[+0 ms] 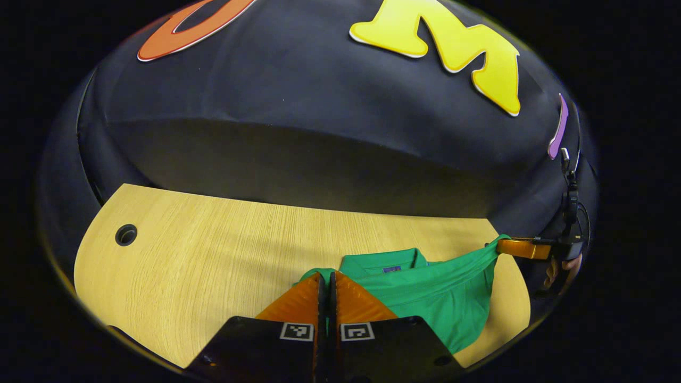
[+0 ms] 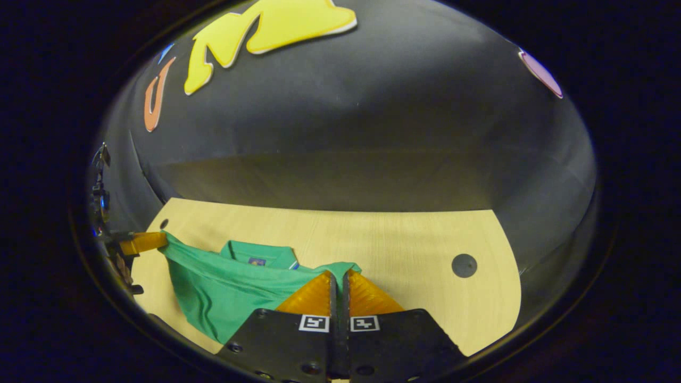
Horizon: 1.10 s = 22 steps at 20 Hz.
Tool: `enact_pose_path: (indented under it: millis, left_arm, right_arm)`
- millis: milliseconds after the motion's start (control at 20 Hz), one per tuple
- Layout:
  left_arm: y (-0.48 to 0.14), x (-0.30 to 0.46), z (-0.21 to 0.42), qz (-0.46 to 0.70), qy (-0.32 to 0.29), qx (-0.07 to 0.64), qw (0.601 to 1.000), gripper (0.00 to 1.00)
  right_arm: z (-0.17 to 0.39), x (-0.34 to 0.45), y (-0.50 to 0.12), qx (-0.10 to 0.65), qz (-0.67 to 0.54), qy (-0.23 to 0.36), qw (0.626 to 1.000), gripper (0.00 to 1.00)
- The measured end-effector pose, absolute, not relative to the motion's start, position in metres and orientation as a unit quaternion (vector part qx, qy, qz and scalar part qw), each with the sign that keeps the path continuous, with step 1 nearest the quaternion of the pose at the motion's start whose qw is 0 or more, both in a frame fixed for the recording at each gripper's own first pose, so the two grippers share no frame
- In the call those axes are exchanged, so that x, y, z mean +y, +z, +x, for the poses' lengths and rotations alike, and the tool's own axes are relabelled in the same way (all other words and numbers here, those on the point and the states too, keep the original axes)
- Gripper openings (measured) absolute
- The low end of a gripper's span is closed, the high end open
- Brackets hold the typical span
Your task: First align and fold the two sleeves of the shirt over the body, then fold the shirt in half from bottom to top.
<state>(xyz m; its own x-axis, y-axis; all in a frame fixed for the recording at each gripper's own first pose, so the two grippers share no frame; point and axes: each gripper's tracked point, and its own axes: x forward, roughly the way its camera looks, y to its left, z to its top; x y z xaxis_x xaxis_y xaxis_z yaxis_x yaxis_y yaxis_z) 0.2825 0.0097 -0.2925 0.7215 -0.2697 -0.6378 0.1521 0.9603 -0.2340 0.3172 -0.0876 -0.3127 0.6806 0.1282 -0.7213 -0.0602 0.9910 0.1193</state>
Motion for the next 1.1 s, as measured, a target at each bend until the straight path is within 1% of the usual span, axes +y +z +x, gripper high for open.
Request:
enact_pose_path:
  millis: [100, 200, 250, 300, 350, 400, 450, 500, 550, 600, 650, 700, 950, 1100]
  left_arm:
    - [-0.308, 0.014, 0.291, -0.081, -0.103, 0.357, 0.925, 0.08]
    - [-0.322, 0.020, 0.289, -0.074, -0.088, 0.371, 0.921, 0.16]
    - [-0.327, 0.021, 0.288, -0.064, -0.082, 0.381, 0.919, 0.00]
    - [-0.329, 0.021, 0.285, -0.061, -0.076, 0.388, 0.916, 0.61]
    - [-0.332, 0.022, 0.285, -0.063, -0.067, 0.388, 0.917, 0.33]
    - [-0.327, 0.022, 0.284, -0.071, -0.061, 0.383, 0.919, 0.67]
    - [-0.321, 0.024, 0.283, -0.077, -0.054, 0.375, 0.922, 0.71]
    - [-0.314, 0.029, 0.283, -0.077, -0.048, 0.367, 0.926, 0.80]
    - [-0.304, 0.034, 0.280, -0.075, -0.040, 0.358, 0.930, 1.00]
    - [-0.294, 0.037, 0.278, -0.075, -0.037, 0.348, 0.934, 1.00]
    - [-0.280, 0.036, 0.274, -0.074, -0.038, 0.337, 0.938, 1.00]
    - [-0.263, 0.037, 0.269, -0.070, -0.037, 0.323, 0.943, 1.00]
    - [-0.156, 0.036, 0.234, -0.063, -0.028, 0.234, 0.970, 1.00]
    - [-0.085, 0.035, 0.203, -0.048, -0.027, 0.171, 0.984, 1.00]
  right_arm:
    - [0.318, -0.083, -0.333, 0.410, 0.047, 0.050, 0.909, 0.00]
    - [0.316, -0.083, -0.350, 0.422, 0.043, 0.046, 0.905, 0.01]
    - [0.312, -0.083, -0.355, 0.430, 0.038, 0.045, 0.901, 0.06]
    - [0.307, -0.083, -0.360, 0.435, 0.031, 0.044, 0.899, 0.06]
    - [0.304, -0.084, -0.363, 0.435, 0.028, 0.041, 0.899, 0.08]
    - [0.301, -0.084, -0.360, 0.432, 0.031, 0.040, 0.901, 0.15]
    - [0.295, -0.082, -0.356, 0.428, 0.037, 0.039, 0.902, 0.37]
    - [0.291, -0.085, -0.350, 0.422, 0.035, 0.031, 0.905, 0.60]
    - [0.285, -0.086, -0.343, 0.414, 0.034, 0.029, 0.909, 0.82]
    - [0.282, -0.086, -0.332, 0.403, 0.029, 0.025, 0.914, 0.83]
    - [0.278, -0.084, -0.318, 0.390, 0.025, 0.025, 0.920, 0.93]
    - [0.274, -0.083, -0.301, 0.371, 0.016, 0.021, 0.928, 0.95]
    - [0.237, -0.065, -0.193, 0.269, -0.011, 0.028, 0.963, 0.95]
    - [0.197, -0.055, -0.131, 0.218, -0.008, 0.026, 0.976, 0.96]
